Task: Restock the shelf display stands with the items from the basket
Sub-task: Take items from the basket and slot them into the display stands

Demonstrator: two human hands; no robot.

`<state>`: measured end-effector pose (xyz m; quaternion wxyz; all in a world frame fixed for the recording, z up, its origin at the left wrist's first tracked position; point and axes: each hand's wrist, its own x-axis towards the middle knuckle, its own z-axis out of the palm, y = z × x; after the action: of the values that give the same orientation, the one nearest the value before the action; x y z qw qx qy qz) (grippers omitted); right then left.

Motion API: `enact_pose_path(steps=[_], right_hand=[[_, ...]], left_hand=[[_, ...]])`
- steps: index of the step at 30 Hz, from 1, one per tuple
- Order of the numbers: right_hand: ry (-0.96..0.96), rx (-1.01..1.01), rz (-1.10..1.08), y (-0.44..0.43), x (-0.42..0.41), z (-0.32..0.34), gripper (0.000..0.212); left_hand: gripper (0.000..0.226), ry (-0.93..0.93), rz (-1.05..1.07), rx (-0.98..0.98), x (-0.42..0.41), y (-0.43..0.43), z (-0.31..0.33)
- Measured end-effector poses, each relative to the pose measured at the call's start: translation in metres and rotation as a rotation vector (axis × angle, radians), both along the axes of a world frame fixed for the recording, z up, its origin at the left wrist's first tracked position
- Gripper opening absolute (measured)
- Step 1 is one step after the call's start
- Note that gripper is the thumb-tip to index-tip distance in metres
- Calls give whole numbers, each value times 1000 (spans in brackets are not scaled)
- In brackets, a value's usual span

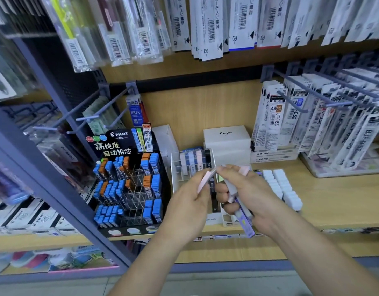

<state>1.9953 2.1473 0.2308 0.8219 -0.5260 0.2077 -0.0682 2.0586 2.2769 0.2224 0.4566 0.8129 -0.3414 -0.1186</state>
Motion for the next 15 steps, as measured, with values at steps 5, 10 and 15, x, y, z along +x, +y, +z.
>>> enact_pose_path(steps=[5, 10, 15], right_hand=[[-60, -86, 50, 1, -2, -2, 18], [-54, -98, -7, -2, -1, -1, 13], [-88, -145, -43, -4, 0, -2, 13]], left_hand=[[23, -52, -76, 54, -7, 0, 2], [24, 207, -117, -48, -10, 4, 14], [39, 528, 83, -219, -3, 5, 22]])
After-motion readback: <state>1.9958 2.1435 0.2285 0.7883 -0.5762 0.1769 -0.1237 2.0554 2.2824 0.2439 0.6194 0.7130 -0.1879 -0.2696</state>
